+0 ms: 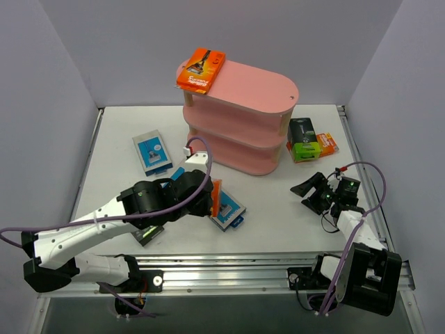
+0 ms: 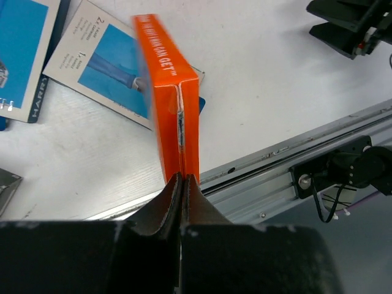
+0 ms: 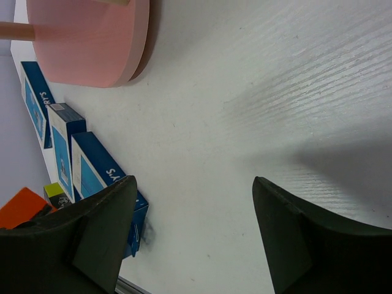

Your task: Place and organize the shaving razors onto the shelf

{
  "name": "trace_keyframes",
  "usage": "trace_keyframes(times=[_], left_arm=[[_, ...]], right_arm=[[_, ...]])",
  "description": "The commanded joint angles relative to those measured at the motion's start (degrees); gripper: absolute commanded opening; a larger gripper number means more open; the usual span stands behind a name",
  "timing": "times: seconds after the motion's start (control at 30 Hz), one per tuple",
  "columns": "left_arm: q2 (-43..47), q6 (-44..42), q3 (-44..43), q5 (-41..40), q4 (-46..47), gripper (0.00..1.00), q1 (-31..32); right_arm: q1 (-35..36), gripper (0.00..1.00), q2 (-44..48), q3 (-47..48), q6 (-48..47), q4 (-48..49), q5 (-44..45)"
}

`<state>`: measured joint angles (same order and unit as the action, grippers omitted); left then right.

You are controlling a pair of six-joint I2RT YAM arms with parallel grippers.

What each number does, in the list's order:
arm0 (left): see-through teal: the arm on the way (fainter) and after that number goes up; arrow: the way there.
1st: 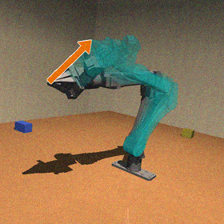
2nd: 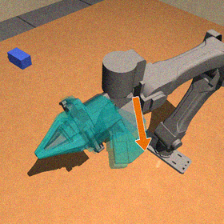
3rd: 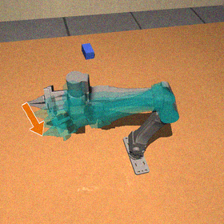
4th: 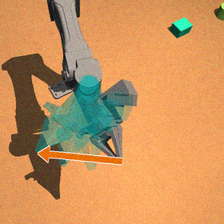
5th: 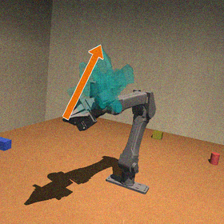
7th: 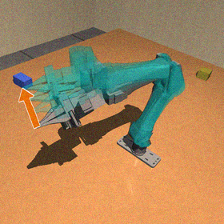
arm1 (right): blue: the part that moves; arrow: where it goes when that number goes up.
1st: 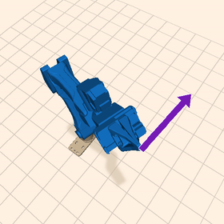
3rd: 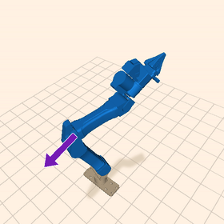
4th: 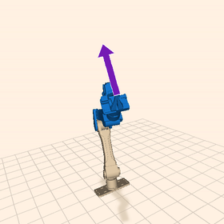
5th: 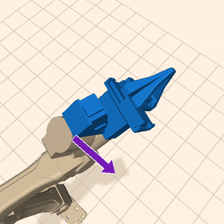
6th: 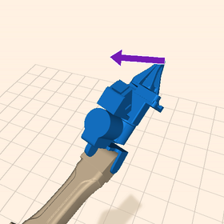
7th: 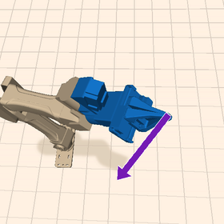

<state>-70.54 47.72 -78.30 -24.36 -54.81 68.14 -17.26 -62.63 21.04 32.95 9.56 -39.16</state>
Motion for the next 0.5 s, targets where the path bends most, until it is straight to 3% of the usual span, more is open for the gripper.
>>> trace_keyframes(times=[0.0,0.47], left_arm=[[2.16,-3.16,-4.57,0.27,-6.61,0.02,-0.29],[2.51,-2.73,-8.27,3.09,-20.68,0.02,-0.9]], right_arm=[[0.21,0.72,-0.03,-0.47,-0.52,1.16,-1.45],[1.17,0.72,-0.3,-0.65,-0.52,1.34,-1.27]])
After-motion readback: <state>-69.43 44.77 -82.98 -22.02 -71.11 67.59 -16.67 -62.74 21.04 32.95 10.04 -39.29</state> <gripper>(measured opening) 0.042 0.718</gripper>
